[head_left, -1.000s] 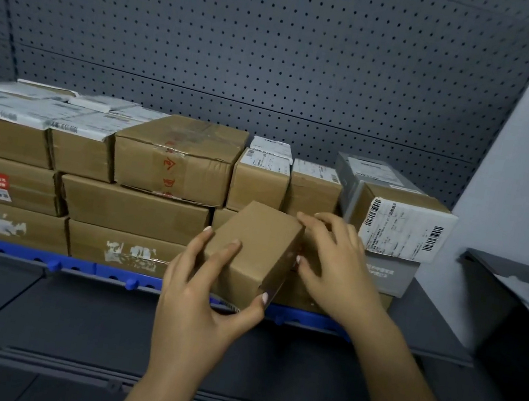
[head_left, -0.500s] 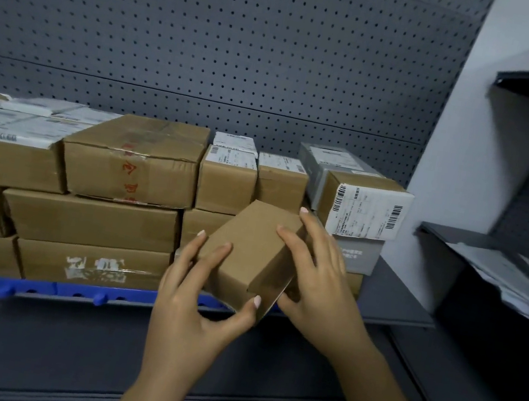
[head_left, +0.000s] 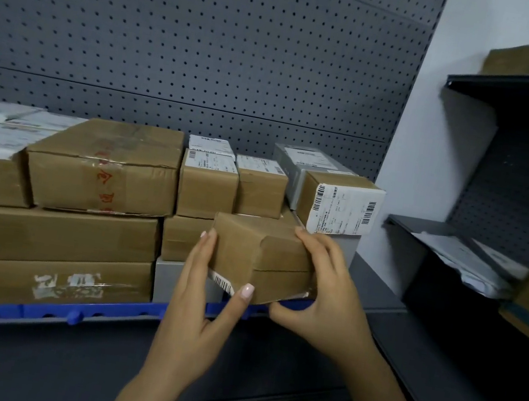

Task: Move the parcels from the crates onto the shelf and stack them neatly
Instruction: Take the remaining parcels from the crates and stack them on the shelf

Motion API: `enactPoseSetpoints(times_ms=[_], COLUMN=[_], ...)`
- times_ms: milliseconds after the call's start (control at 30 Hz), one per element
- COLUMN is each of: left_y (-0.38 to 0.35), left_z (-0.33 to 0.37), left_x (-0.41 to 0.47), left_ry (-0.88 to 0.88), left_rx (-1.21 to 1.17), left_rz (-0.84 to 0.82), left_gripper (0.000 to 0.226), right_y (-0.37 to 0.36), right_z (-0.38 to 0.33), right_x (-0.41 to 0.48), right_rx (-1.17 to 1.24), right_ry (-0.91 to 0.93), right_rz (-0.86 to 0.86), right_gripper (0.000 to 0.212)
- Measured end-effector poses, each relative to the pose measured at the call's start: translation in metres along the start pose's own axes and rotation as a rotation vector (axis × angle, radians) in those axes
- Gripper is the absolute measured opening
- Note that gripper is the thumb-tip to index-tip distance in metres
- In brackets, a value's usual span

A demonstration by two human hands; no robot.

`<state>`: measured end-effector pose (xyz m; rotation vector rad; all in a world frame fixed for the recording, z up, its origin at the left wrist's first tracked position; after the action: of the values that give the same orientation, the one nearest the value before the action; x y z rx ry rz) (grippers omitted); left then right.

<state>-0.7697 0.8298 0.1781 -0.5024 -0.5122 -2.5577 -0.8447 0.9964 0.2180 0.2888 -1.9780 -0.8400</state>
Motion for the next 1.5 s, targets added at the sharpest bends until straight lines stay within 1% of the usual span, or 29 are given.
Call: enactPoseSetpoints(times_ms=[67,167,333,433,533,633,667,767,867,1000,1067,1133,1233,1300,1433,1500], left_y=[0.000,0.001,0.005,0.005,0.009,0.010,0.008,-0.003,-0.014,-0.022,-0.024,-0.027,-0.027,-0.025,-0.017,-0.015], left_z=[0.000,0.007,0.018,0.023,0.030,0.034,0.034,0.037,0.045,0.047,0.046,0.044,0.045,0.048,0.052,0.051], left_x=[0.003,0.008,0.011,0.011,0.010,0.007,0.006,0.004,0.001,-0.003,-0.005,-0.008,-0.009,-0.008,-0.003,0.002], left_ry=[-0.029,-0.051,-0.087,-0.122,-0.161,-0.161,-0.140,-0.118,-0.178,-0.238,-0.223,-0.225,-0.283,-0.320,-0.350,-0.358], left_rx=[0.013,-0.006,-0.109,-0.136,-0.120,-0.141,-0.192,-0.272,-0.214,-0.158,-0.128,-0.063,0.075,0.160,0.225,0.249], left_rz=[0.015,0.041,0.072,0.056,0.081,0.095,0.074,0.003,-0.056,-0.099,-0.128,-0.164,-0.159,-0.139,-0.120,-0.113], left_gripper=[0.081,0.077,0.071,0.068,0.055,0.044,0.045,0.063,0.079,0.080,0.083,0.089,0.100,0.102,0.095,0.093], right_y=[0.001,0.006,0.010,0.010,0.011,0.016,0.018,0.018,0.019,0.024,0.025,0.022,0.015,0.009,0.001,-0.002], right_z=[0.000,-0.006,-0.033,-0.039,-0.040,-0.034,-0.031,-0.022,-0.019,-0.013,-0.010,-0.008,-0.007,-0.011,-0.012,-0.008], right_x=[-0.002,-0.003,-0.010,-0.013,-0.016,-0.017,-0.017,-0.018,-0.017,-0.013,-0.013,-0.012,-0.011,-0.009,-0.010,-0.012], right_rx=[-0.018,-0.060,-0.100,-0.141,-0.139,-0.046,-0.004,0.105,0.192,0.289,0.335,0.374,0.437,0.458,0.468,0.474], right_ry=[-0.001,0.060,0.218,0.261,0.265,0.180,0.141,0.051,0.016,-0.037,-0.044,-0.059,-0.067,-0.027,0.027,0.031], right_rz=[0.010,0.039,0.050,0.083,0.107,0.120,0.125,0.143,0.185,0.292,0.334,0.343,0.293,0.205,-0.019,-0.069], right_gripper=[0.098,0.094,0.074,0.065,0.064,0.064,0.064,0.064,0.060,0.053,0.051,0.050,0.053,0.062,0.091,0.096])
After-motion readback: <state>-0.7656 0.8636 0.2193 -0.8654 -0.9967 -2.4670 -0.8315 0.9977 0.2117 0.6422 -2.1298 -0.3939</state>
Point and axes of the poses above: each hand's wrist, its own x-axis towards the middle knuckle, its own y-axis out of the back of the hand, z = x × y, the point moved 9 cm from there along x, towards the middle knuckle, and after that the axes turned 9 degrees about y, right-handed, at the moved point
